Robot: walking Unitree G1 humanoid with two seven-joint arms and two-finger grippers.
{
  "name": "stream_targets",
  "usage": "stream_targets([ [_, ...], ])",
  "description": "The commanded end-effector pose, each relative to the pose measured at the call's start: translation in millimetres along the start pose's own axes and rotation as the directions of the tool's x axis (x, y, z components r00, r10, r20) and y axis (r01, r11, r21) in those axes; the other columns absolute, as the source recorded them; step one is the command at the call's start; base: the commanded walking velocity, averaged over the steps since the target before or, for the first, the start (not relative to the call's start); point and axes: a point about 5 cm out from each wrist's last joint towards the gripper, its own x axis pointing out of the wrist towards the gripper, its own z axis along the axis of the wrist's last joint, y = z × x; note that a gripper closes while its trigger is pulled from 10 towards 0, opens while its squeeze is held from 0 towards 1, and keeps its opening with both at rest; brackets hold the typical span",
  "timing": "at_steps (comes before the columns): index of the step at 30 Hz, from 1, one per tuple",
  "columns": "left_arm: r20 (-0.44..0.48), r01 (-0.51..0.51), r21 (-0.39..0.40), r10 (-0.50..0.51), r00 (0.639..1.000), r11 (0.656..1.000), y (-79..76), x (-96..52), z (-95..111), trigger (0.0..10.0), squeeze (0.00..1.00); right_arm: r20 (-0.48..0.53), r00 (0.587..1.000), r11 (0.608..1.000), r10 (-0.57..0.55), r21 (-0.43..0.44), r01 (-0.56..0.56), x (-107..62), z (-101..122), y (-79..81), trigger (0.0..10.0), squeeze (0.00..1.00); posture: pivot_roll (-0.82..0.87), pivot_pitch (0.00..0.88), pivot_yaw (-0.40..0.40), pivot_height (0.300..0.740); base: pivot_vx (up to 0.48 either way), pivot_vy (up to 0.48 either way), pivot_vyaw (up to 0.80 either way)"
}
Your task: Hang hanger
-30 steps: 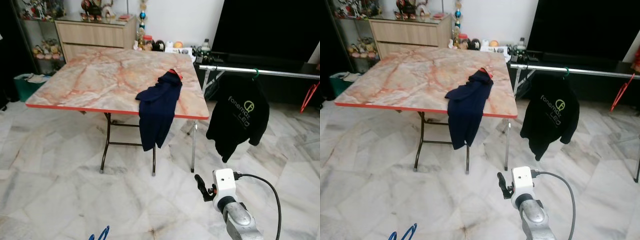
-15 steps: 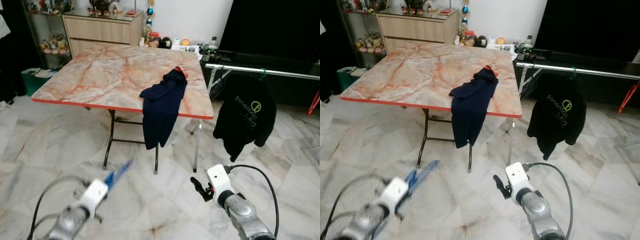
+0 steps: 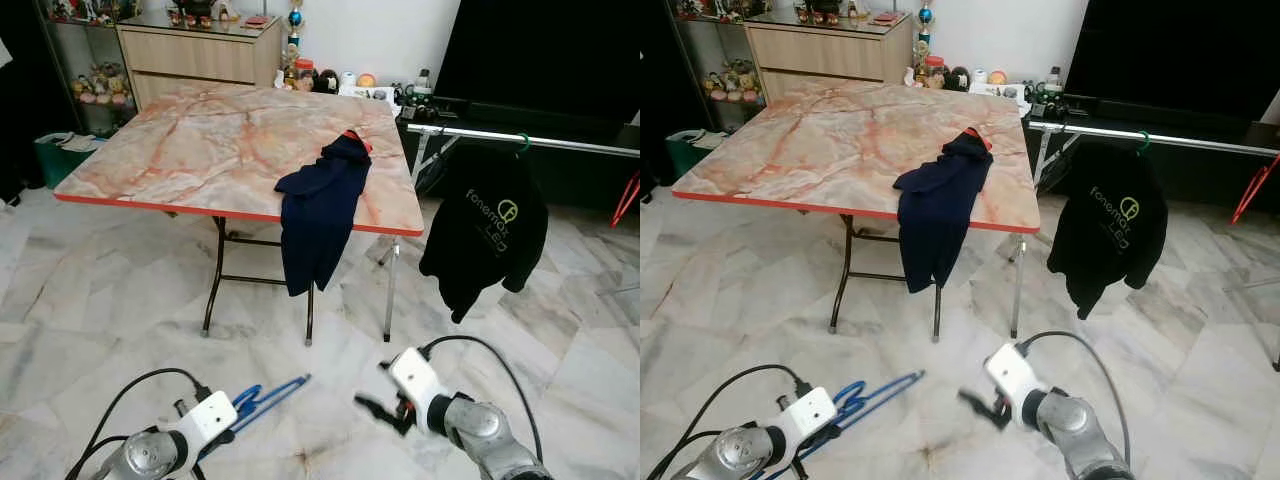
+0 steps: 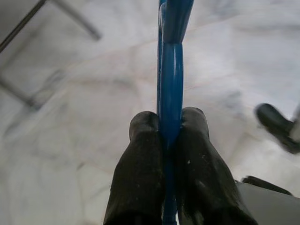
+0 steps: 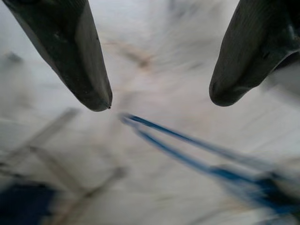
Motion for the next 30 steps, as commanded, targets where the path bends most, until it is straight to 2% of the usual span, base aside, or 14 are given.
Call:
stream_targets([
  [1,0.028,0.063,0.082,-0.066,0.997,0.995,7.4,-0.5,14,10.0,0.0,-0.029,0.991,0.99,0.13,-0.053,-0.131,-4.5,1,2.3,10.0,0.0,0.13,0.0,-0.1,0.74,0.0,0.0,0.0],
  [2,0.04,0.088,0.089,-0.092,0.995,0.992,8.8,-0.7,18,10.0,0.0,-0.043,0.983,0.981,0.177,-0.073,-0.18,-5.5,1,3.9,10.0,0.0,0.13,0.0,-0.103,0.74,0.0,0.0,0.0],
  [3,0.04,0.088,0.089,-0.092,0.995,0.992,8.8,-0.7,18,10.0,0.0,-0.043,0.983,0.981,0.177,-0.073,-0.18,-5.5,1,3.9,10.0,0.0,0.13,0.0,-0.103,0.74,0.0,0.0,0.0],
  [5,0.045,0.15,0.112,-0.156,0.987,0.982,10.6,-1.7,25,10.0,0.0,-0.084,0.97,0.964,0.229,-0.116,-0.238,-7.6,1,3.6,10.0,0.0,0.13,0.0,-0.107,0.74,0.0,0.0,0.0],
  [7,0.028,0.219,0.123,-0.224,0.974,0.968,10.0,-3.5,28,10.0,0.0,-0.114,0.966,0.958,0.231,-0.147,-0.246,-8.4,2,0.0,10.0,0.0,0.13,0.0,-0.109,0.74,0.0,0.0,0.0],
  [8,0.018,0.284,0.12,-0.288,0.957,0.951,7.4,-5.5,31,10.0,0.0,-0.11,0.964,0.954,0.242,-0.156,-0.257,-9.1,6,-2.7,10.0,0.0,0.14,0.0,-0.111,0.74,0.0,0.0,0.0],
  [11,0.015,0.319,0.123,-0.324,0.946,0.94,6.3,-7.2,34,10.0,0.0,-0.093,0.958,0.946,0.271,-0.156,-0.283,-9.4,10,-3.0,10.0,0.0,0.14,0.0,-0.112,0.74,0.0,0.0,0.0],
  [12,0.016,0.359,0.14,-0.365,0.931,0.923,4.1,-9.1,39,10.0,0.0,-0.08,0.956,0.941,0.282,-0.173,-0.292,-8.7,14,-3.3,10.0,0.0,0.14,0.0,-0.115,0.74,0.0,0.0,0.0],
  [16,0.012,0.412,0.169,-0.42,0.908,0.895,-1.4,-10.6,48,10.0,0.0,-0.092,0.966,0.939,0.242,-0.229,-0.257,-3.8,18,-3.5,10.0,0.0,0.14,0.0,-0.12,0.74,0.0,0.0,0.0],
  [24,0.074,0.465,0.132,-0.476,0.876,0.876,-6.7,-13.7,69,10.0,0.0,-0.049,0.959,0.934,0.279,-0.217,-0.283,5.7,22,5.7,10.0,0.0,0.15,0.0,-0.121,0.74,0.0,0.0,0.0],
  [27,0.068,0.486,0.168,-0.502,0.862,0.858,-8.6,-16.8,78,10.0,0.0,0.012,0.952,0.935,0.305,-0.195,-0.297,7.9,26,9.5,10.0,0.0,0.15,0.0,-0.121,0.74,0.0,0.0,0.0],
  [30,0.054,0.489,0.185,-0.505,0.861,0.853,-6.8,-19.7,82,10.0,0.0,0.018,0.951,0.935,0.31,-0.189,-0.301,8.6,26,10.4,10.0,0.0,0.16,0.0,-0.123,0.74,0.0,0.0,0.0],
])
